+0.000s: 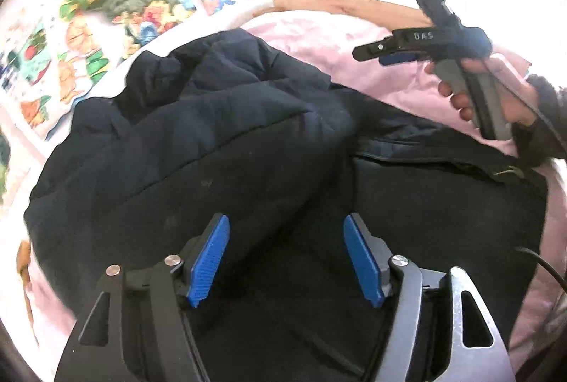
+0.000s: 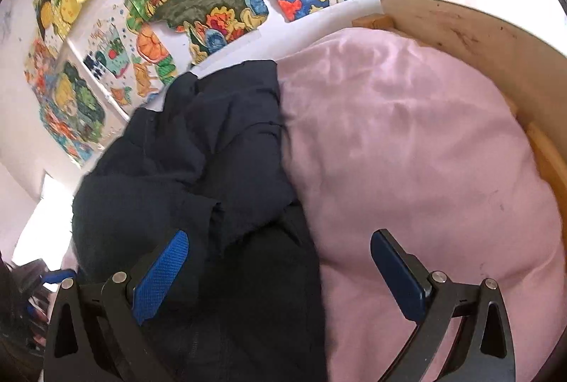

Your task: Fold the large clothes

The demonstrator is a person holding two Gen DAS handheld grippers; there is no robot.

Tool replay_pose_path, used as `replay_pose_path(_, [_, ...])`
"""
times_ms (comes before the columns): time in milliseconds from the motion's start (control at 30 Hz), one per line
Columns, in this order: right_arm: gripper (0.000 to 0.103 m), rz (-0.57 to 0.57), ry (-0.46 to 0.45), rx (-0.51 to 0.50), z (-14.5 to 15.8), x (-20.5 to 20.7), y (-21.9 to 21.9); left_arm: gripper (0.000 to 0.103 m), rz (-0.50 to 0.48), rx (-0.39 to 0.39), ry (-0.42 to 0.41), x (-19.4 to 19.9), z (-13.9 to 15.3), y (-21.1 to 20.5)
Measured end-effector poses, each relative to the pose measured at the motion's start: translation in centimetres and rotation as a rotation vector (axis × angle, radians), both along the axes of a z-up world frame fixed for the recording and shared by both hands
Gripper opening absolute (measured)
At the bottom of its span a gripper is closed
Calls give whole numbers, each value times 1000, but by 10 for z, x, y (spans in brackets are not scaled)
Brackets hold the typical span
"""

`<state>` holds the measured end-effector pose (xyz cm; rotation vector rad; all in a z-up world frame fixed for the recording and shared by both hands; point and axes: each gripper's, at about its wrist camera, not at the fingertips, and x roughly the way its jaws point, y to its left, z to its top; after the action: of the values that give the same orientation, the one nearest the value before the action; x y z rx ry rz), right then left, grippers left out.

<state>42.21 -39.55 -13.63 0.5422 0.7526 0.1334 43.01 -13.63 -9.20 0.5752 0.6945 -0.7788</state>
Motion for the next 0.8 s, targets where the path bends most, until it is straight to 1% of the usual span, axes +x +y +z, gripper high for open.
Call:
replay_pose_path(67, [103, 37, -46, 83, 2, -2, -2, 63, 61, -82, 35, -3, 5, 23])
replay_pose_path(100, [103, 55, -65, 121, 3, -3, -2, 63, 94, -116, 44, -13, 6, 32])
replay_pose_path(133, [103, 89, -79, 155, 5, -2, 0, 63, 154, -165, 53, -11, 7, 50])
replay_pose_path(167, [103, 113, -82, 162, 8, 0, 2, 63, 228, -210, 58, -7, 9, 68])
replay_pose_path(200, [103, 155, -93, 163, 11, 4, 8, 63, 285, -233, 56, -12, 12, 78])
replay_pose_path(267, [103, 223, -91, 134, 15, 13, 22, 63, 460, -273, 42, 7, 13, 111])
replay_pose_path(333, [103, 263, -77, 93, 14, 24, 35, 63, 628, -317, 44, 31, 13, 142])
replay_pose_path(367, [99, 275, -61, 80, 12, 30, 40, 63, 695, -341, 52, 42, 13, 156])
replay_pose_path(400, [94, 283, -36, 75, 9, 36, 46, 63, 744, -375, 69, 53, 13, 168])
replay_pose_path(467, [69, 312, 1, 102, 3, 45, 55, 63, 812, -444, 110, 75, 14, 189])
replay_pose_path(500, [63, 326, 21, 102, 0, 48, 60, 63, 831, -469, 125, 86, 15, 195])
replay_pose_path(533, [49, 334, 30, 83, -1, 49, 65, 63, 844, -498, 141, 98, 18, 200])
replay_pose_path(567, [39, 341, 36, 66, -1, 50, 69, 63, 851, -524, 150, 107, 22, 202])
replay_pose_path(600, [35, 351, 42, 50, -1, 51, 74, 63, 846, -549, 156, 118, 26, 202])
replay_pose_path(633, [28, 357, 46, 38, -1, 52, 79, 63, 844, -547, 155, 122, 26, 201])
replay_pose_path(667, [23, 357, 46, 27, 1, 52, 82, 63, 843, -527, 151, 128, 28, 197])
replay_pose_path(700, [20, 358, 39, 14, 3, 52, 85, 63, 847, -494, 143, 136, 28, 191])
replay_pose_path(733, [13, 349, 33, -16, 6, 53, 87, 63, 858, -447, 134, 145, 26, 185])
replay_pose_path(800, [10, 334, 15, -72, 13, 55, 88, 63, 875, -391, 112, 155, 18, 176])
